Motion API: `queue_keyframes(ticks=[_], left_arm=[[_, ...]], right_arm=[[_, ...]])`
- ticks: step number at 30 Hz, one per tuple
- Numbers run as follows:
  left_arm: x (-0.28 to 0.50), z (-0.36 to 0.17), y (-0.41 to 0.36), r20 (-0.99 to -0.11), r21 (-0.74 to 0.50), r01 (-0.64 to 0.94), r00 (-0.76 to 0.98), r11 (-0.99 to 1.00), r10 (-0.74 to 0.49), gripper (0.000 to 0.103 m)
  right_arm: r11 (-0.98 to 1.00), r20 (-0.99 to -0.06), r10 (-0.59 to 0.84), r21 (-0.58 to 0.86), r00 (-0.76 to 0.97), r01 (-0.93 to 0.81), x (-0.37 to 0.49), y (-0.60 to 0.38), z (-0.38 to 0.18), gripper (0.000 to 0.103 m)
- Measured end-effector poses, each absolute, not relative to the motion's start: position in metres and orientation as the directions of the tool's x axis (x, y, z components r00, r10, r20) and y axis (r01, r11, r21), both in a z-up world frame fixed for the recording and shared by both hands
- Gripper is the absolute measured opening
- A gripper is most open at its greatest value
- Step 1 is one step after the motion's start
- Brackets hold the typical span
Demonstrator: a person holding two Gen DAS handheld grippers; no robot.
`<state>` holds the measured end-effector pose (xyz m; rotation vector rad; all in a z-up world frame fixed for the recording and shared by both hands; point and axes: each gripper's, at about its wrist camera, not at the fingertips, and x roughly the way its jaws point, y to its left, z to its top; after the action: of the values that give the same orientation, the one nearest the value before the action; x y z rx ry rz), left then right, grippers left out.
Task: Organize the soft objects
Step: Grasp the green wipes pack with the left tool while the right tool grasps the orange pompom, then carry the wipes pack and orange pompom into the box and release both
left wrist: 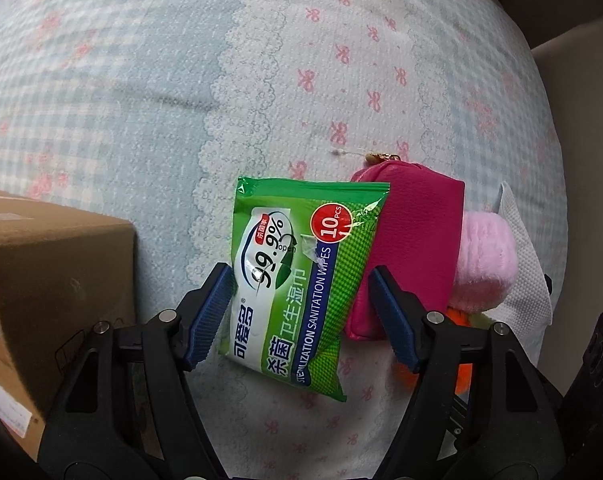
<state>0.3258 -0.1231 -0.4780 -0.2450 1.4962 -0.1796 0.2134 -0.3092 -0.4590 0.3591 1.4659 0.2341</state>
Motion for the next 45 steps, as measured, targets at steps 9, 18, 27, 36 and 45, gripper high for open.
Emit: queue_keyframes(ticks=[9,18,27,36,45], left_arm=[[0.330,-0.491,-0.123,-0.933,-0.360,-0.034,0.048,0.933,-0.358,0.062],[0.325,-0.479,-0.118,-0.920,-0.389,-0.045,0.069,0.920,-0.386,0.040],[0.321,-0.453,-0.117,-0.925,-0.370,-0.023,0.108,0.929,-0.366,0.035],[0.294,-0.429,-0.106,-0.916,-0.381,-0.004,0.137,0.925,-0.377,0.035],[0.267,-0.379,-0.113,-0.903,-0.376,0.035,0.212,0.926,-0.375,0.035]], right_arm=[[0.923,-0.923,0.378,0.382,0.073,0.053,0.220,-0.308,-0.473,0.054],[0.919,-0.919,0.391,0.393,0.061,0.039,0.226,-0.299,-0.476,0.033],[0.913,-0.913,0.399,0.404,0.087,0.061,0.229,-0.291,-0.472,0.029],[0.905,-0.904,0.404,0.417,0.140,0.080,0.213,-0.298,-0.458,0.028],[0.908,-0.890,0.391,0.415,0.233,0.062,0.176,-0.306,-0.413,0.028]])
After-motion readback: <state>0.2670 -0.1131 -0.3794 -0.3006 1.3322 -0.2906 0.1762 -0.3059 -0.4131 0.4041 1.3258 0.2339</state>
